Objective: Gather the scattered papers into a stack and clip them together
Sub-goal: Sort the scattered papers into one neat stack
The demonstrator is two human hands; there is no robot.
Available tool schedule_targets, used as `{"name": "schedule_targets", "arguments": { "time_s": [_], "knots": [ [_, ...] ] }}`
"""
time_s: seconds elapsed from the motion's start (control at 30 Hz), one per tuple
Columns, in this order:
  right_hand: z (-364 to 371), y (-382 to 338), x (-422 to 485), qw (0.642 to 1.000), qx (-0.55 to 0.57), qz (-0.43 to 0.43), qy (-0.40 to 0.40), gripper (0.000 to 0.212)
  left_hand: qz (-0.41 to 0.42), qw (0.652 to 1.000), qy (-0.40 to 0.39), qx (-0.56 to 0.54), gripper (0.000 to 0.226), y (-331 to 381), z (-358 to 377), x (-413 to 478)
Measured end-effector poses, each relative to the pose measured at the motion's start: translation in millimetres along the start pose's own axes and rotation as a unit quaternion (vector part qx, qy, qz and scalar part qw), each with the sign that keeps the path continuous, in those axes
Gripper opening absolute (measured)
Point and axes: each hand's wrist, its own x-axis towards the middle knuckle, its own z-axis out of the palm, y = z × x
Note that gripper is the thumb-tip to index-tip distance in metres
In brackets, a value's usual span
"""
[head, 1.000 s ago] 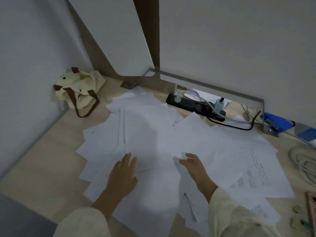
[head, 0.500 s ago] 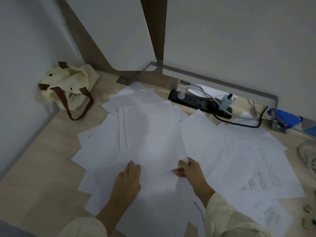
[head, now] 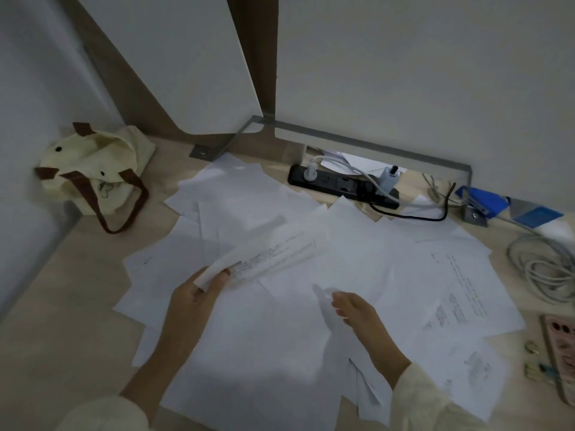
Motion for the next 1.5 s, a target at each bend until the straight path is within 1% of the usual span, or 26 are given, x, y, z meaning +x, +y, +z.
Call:
{"name": "schedule_targets", "arguments": {
  "time_s": [0.03, 0.1, 0.13, 0.17, 0.23, 0.43, 0.47, 0.5, 0.53, 0.6, 0.63, 0.7, 0.8, 0.87, 0.93, 0.97, 1.0, 1.07, 1.13, 1.23, 1.27, 1.33, 1.37, 1.4, 1.47, 1.5],
  "knots": [
    [3, 6, 3, 0.996, -0.093, -0.011, 0.014, 0.038, -0.003, 0.999, -0.002, -0.032, 0.016, 7, -6, 3],
    [12, 18, 8, 0.966, -0.254, -0.040, 0.031, 0.065, -0.011, 0.996, -0.013, -0.083, 0.021, 17, -15, 4],
    [18, 21, 9, 0.944, -0.321, -0.061, 0.045, 0.071, -0.012, 0.995, -0.018, -0.097, 0.022, 19, -19, 4],
    [23, 23, 9, 0.922, -0.377, -0.076, 0.056, 0.073, -0.013, 0.994, -0.020, -0.108, 0.023, 21, -24, 3],
    [32, 25, 10, 0.889, -0.443, -0.088, 0.074, 0.070, -0.015, 0.993, -0.022, -0.119, 0.024, 26, -32, 1],
    [37, 21, 12, 0.837, -0.538, -0.076, 0.060, 0.043, -0.026, 0.989, 0.000, -0.148, 0.021, 41, -46, -4],
    [38, 21, 11, 0.838, -0.537, -0.077, 0.051, 0.034, -0.027, 0.987, -0.001, -0.159, 0.020, 44, -47, -4],
    [38, 21, 7, 0.849, -0.520, -0.078, 0.040, 0.021, -0.027, 0.985, -0.003, -0.169, 0.019, 47, -47, -5],
    [38, 20, 3, 0.870, -0.486, -0.078, 0.022, 0.014, -0.024, 0.984, -0.008, -0.175, 0.020, 50, -48, -5],
    [35, 19, -7, 0.920, -0.383, -0.079, -0.005, 0.022, -0.012, 0.980, -0.031, -0.194, 0.022, 60, -47, -5],
    [30, 15, -13, 0.941, -0.329, -0.078, 0.001, 0.019, -0.006, 0.977, -0.046, -0.210, 0.023, 66, -46, -4],
    [9, 5, -27, 0.959, -0.262, -0.095, 0.041, 0.013, -0.009, 0.963, -0.087, -0.256, 0.025, 76, -42, 0],
    [-35, -11, -51, 0.969, -0.173, -0.118, 0.134, 0.014, -0.049, 0.927, -0.149, -0.340, 0.025, 87, -34, 10],
    [-66, -17, -67, 0.959, -0.118, -0.133, 0.220, 0.014, -0.074, 0.897, -0.196, -0.390, 0.030, 88, -30, 17],
    [-91, -21, -77, 0.933, -0.089, -0.151, 0.314, 0.011, -0.102, 0.874, -0.237, -0.411, 0.032, 82, -26, 22],
    [-101, -21, -81, 0.917, -0.083, -0.167, 0.352, 0.010, -0.116, 0.871, -0.243, -0.411, 0.031, 77, -23, 25],
    [-106, -23, -84, 0.902, -0.078, -0.185, 0.382, 0.012, -0.130, 0.873, -0.239, -0.406, 0.031, 71, -20, 28],
    [-108, -30, -92, 0.879, -0.074, -0.222, 0.416, 0.016, -0.156, 0.882, -0.214, -0.389, 0.030, 55, -16, 34],
    [-99, -39, -102, 0.858, -0.080, -0.264, 0.434, 0.018, -0.174, 0.904, -0.180, -0.347, 0.029, 35, -12, 40],
    [-78, -50, -111, 0.808, -0.147, -0.334, 0.463, 0.020, -0.227, 0.921, -0.156, -0.276, 0.035, 6, -8, 44],
    [-69, -50, -110, 0.800, -0.170, -0.349, 0.458, 0.021, -0.242, 0.926, -0.148, -0.247, 0.035, -2, -8, 43],
    [-49, -43, -104, 0.817, -0.204, -0.352, 0.408, 0.029, -0.255, 0.936, -0.144, -0.195, 0.033, -15, -6, 40],
    [-37, -36, -99, 0.827, -0.222, -0.358, 0.371, 0.033, -0.257, 0.940, -0.142, -0.175, 0.033, -22, -6, 39],
    [-25, -27, -94, 0.829, -0.252, -0.372, 0.334, 0.034, -0.257, 0.942, -0.144, -0.161, 0.035, -27, -5, 37],
    [-2, -6, -80, 0.820, -0.329, -0.388, 0.262, 0.035, -0.260, 0.944, -0.145, -0.145, 0.038, -35, -4, 34],
    [8, 3, -75, 0.822, -0.359, -0.384, 0.222, 0.034, -0.267, 0.942, -0.144, -0.143, 0.039, -38, -3, 32]
  ]
}}
